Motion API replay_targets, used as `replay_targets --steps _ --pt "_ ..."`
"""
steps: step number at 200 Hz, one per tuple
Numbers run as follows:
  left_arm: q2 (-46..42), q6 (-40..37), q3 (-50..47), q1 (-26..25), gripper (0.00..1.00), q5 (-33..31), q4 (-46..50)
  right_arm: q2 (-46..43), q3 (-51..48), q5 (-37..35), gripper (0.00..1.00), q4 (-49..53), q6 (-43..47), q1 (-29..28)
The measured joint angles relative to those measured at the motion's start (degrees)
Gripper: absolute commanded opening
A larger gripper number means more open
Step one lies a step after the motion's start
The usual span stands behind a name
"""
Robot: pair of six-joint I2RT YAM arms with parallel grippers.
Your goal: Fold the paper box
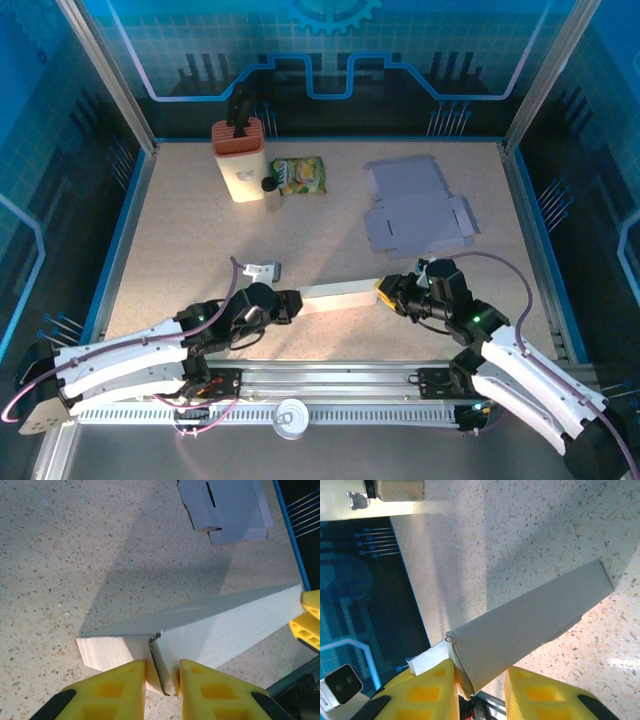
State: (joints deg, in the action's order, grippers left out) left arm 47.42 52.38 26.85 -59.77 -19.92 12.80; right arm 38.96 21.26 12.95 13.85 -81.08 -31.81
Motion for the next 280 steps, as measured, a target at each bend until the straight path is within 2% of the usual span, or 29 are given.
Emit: replay_targets --steps 37,89,127,148,168,201,215,248,280 --pt "-0.5 0.0 0.0 -2.4 0.23 -1.3 1.1 -2.8 0.9 1.1 0.26 5.9 3.5 0.0" --pt "-0.5 0.2 -0.7 -3.9 0.23 -2.3 0.7 -2.7 1.1 1.7 0.25 6.7 5.3 0.0" --pt "2.4 1.5 -7.3 -4.8 0.24 -1.0 4.5 -1.3 -1.0 1.7 0.25 15.0 5.7 -1.4" --pt "2.5 2.0 -9.0 -4.9 0.28 -0.6 5.4 -1.0 -1.7 1.7 0.31 16.7 6.1 -1.8" --pt "2.3 2.4 -8.9 -4.9 0.35 -0.7 5.4 0.5 -1.6 1.6 0.40 17.0 7.6 -1.8" --pt "0.1 3.2 -7.8 -4.4 0.48 -0.8 6.6 5.9 1.9 0.4 0.61 17.7 13.6 -0.8" --pt "-1.0 3.2 -6.4 -2.8 0.49 -0.4 6.9 9.2 4.5 -0.3 0.65 17.0 17.5 0.5" --pt "-4.4 2.2 -1.8 1.5 0.56 1.5 8.8 19.9 11.3 -1.4 0.71 14.1 25.9 2.2" --pt "-5.8 -0.5 4.8 3.4 0.59 3.6 11.9 31.4 15.0 -0.4 0.68 11.2 31.2 3.0"
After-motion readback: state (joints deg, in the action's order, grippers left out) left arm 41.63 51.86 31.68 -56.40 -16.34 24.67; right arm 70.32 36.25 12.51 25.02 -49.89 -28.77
